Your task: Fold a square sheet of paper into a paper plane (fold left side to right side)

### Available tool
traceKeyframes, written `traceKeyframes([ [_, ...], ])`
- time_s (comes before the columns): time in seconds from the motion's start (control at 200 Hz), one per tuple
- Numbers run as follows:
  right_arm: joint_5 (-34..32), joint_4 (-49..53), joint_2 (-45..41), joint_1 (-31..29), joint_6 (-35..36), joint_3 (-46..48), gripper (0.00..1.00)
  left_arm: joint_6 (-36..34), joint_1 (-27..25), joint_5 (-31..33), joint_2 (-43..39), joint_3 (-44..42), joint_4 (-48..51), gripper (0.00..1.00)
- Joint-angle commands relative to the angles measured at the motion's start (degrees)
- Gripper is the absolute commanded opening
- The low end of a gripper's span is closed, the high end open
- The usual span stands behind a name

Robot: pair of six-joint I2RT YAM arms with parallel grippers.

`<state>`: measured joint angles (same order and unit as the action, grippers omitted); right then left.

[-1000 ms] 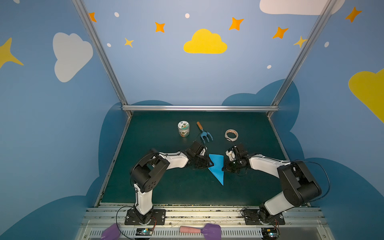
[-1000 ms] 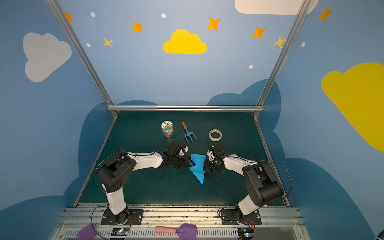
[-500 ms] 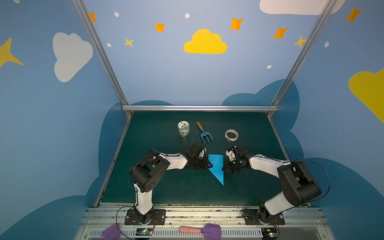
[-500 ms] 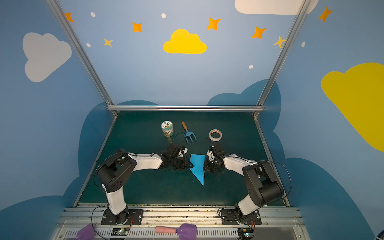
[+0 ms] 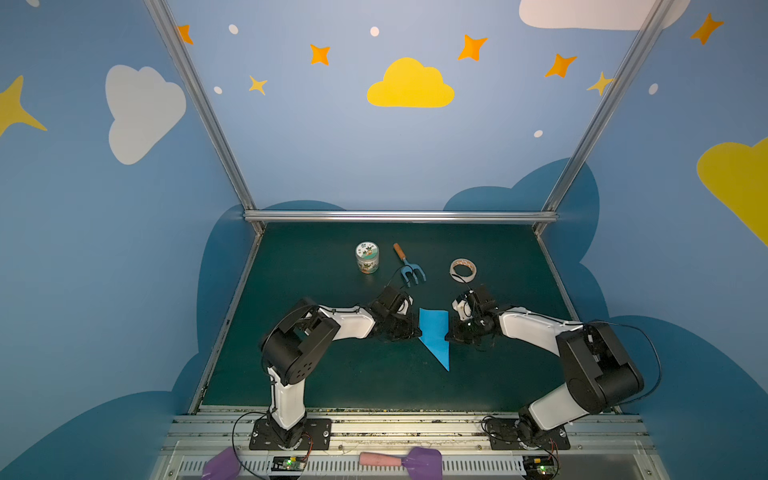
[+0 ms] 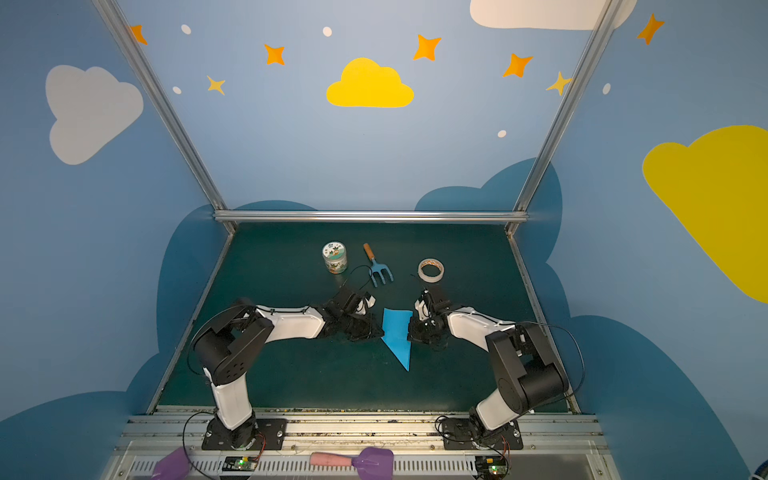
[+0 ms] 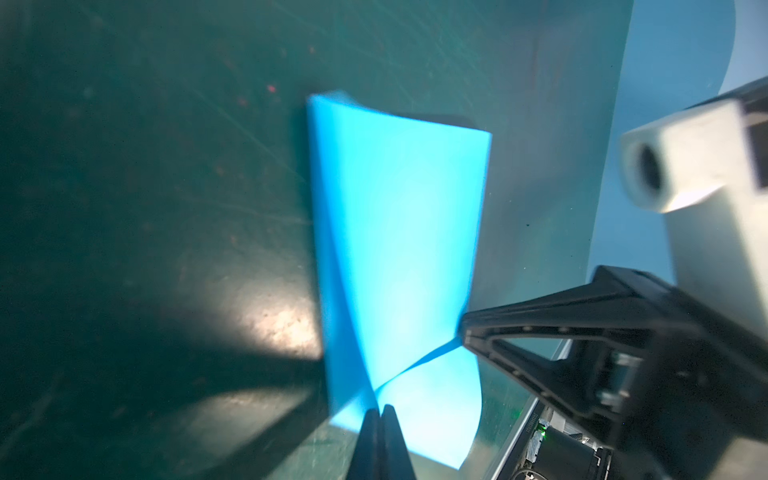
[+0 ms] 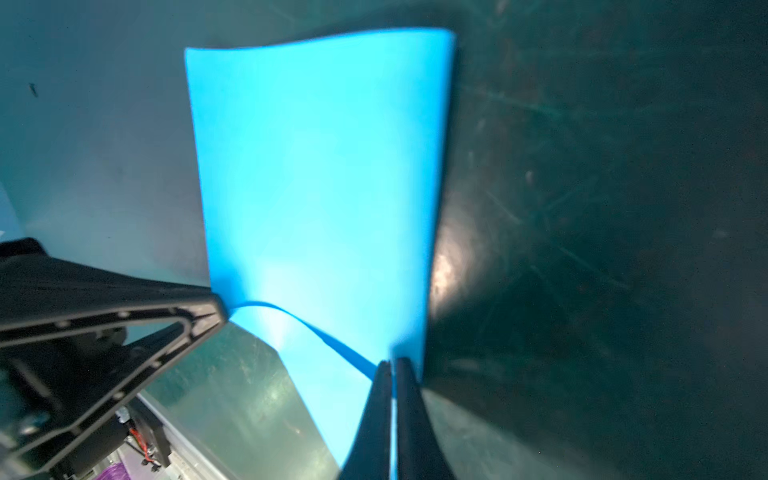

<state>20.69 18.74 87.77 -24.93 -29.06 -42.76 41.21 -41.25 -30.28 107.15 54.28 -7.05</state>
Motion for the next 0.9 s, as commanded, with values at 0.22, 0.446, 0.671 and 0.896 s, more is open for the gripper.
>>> traceKeyframes([
  [0.22,-1.43,8.44,-11.56,-3.01,3.22,-2.58,0.30,4.32,-1.06,3.44,-5.26,-1.67,2.20,0.04],
  [0.446,-9.03,9.91,-16.12,-12.39,2.53,-0.78,0.37,8.45,-2.42,6.75,-8.33,-2.69,4.64,0.04],
  [0.671,-16.16,9.25,-14.73,-20.01,2.22,-0.10,0.47,11.92,-3.97,9.07,-11.01,-3.91,6.73,0.04],
  [0.896,-18.69,8.05,-12.43,-24.73,2.74,-0.98,0.50,15.80,-4.68,10.76,-13.78,-6.70,6.61,0.04],
])
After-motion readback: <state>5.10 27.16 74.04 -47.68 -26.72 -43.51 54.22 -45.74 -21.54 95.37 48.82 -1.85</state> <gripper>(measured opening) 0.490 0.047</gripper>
